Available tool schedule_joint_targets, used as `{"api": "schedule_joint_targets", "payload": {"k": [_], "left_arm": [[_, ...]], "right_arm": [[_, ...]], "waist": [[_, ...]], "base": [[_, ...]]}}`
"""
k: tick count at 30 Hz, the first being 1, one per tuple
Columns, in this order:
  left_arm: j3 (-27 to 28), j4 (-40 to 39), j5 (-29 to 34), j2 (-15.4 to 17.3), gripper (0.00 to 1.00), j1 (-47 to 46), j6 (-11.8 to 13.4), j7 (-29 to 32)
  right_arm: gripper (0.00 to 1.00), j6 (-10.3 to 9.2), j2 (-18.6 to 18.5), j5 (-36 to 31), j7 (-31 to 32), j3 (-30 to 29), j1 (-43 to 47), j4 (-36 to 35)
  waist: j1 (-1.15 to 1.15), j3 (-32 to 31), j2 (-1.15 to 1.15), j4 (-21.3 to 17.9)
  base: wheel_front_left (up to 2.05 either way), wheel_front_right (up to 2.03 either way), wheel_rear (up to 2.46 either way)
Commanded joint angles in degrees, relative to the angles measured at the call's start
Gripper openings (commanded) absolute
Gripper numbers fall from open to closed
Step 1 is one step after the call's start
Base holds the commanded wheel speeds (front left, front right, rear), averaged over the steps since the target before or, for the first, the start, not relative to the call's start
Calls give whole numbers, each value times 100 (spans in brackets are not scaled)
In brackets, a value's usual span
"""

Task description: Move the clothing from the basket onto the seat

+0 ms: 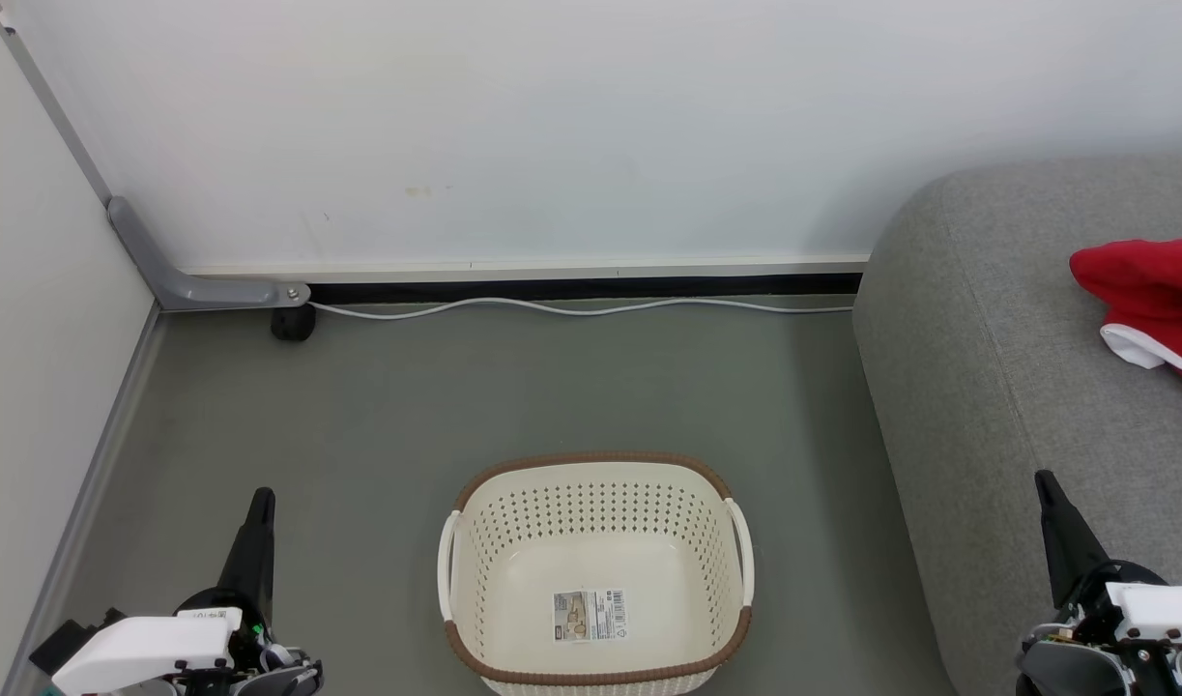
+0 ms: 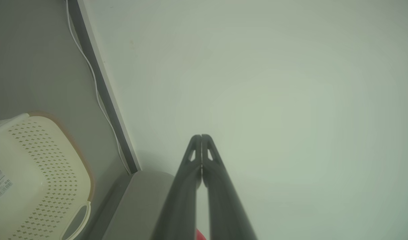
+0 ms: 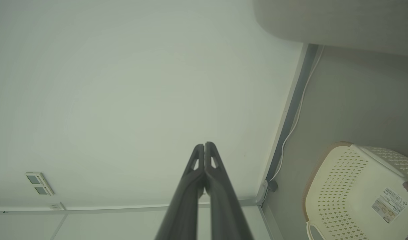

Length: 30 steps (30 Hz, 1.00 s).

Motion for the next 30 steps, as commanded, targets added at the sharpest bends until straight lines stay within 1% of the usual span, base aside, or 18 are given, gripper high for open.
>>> {"api": "schedule_joint_targets", "payload": {"k": [1,30], "left_arm": [[189,-163,-21,76,0,-334,-47,36],[188,-163,-21,76,0,-334,-47,36]], "right_arm": [[0,25,-58,64,45,93,-150,-178],[0,25,-58,64,44,93,-150,-178]], "waist": [[0,0,0,0],[0,0,0,0]], "base": [[0,0,0],[0,0,0]]}}
